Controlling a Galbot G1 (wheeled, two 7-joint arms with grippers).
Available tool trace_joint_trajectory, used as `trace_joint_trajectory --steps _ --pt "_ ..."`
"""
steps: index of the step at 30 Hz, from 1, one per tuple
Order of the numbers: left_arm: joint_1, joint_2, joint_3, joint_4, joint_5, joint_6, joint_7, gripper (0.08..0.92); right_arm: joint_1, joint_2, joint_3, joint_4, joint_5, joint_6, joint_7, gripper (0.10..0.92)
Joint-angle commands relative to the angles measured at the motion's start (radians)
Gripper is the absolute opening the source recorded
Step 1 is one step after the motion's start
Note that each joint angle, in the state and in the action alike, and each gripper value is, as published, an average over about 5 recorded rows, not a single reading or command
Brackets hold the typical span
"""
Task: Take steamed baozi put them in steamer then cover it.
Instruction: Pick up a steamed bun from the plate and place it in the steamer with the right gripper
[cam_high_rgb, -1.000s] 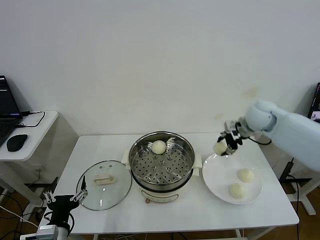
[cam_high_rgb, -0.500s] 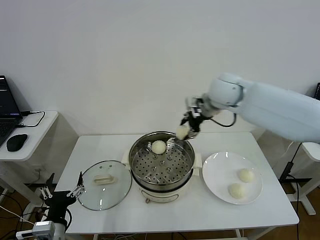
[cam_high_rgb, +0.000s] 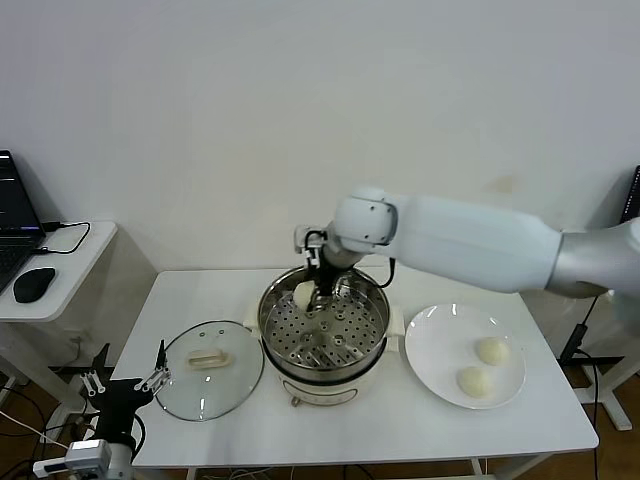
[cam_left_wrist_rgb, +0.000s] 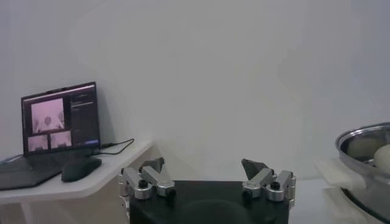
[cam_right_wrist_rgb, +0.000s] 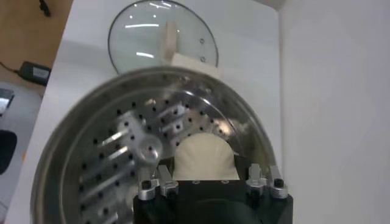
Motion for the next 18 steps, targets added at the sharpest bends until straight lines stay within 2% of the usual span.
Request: trace_joint_trajectory --steps 1,15,18 --pt "0.0 -0.004 0.0 0.005 0.002 -0.001 0.0 0.823 -0.081 0.102 -0.012 -0.059 0.035 -0.053 0.08 0.621" --pt "-0.002 -0.004 -0.005 0.01 0.001 -0.003 0.0 0.823 -0.126 0.139 -0.004 -0.123 0.011 -0.051 0.091 0.624" --pt "-0.002 -0.004 -0.005 0.009 0.001 -0.003 0.0 0.823 -0.129 0.139 -0.001 -0.13 0.004 -0.052 0.087 0.648"
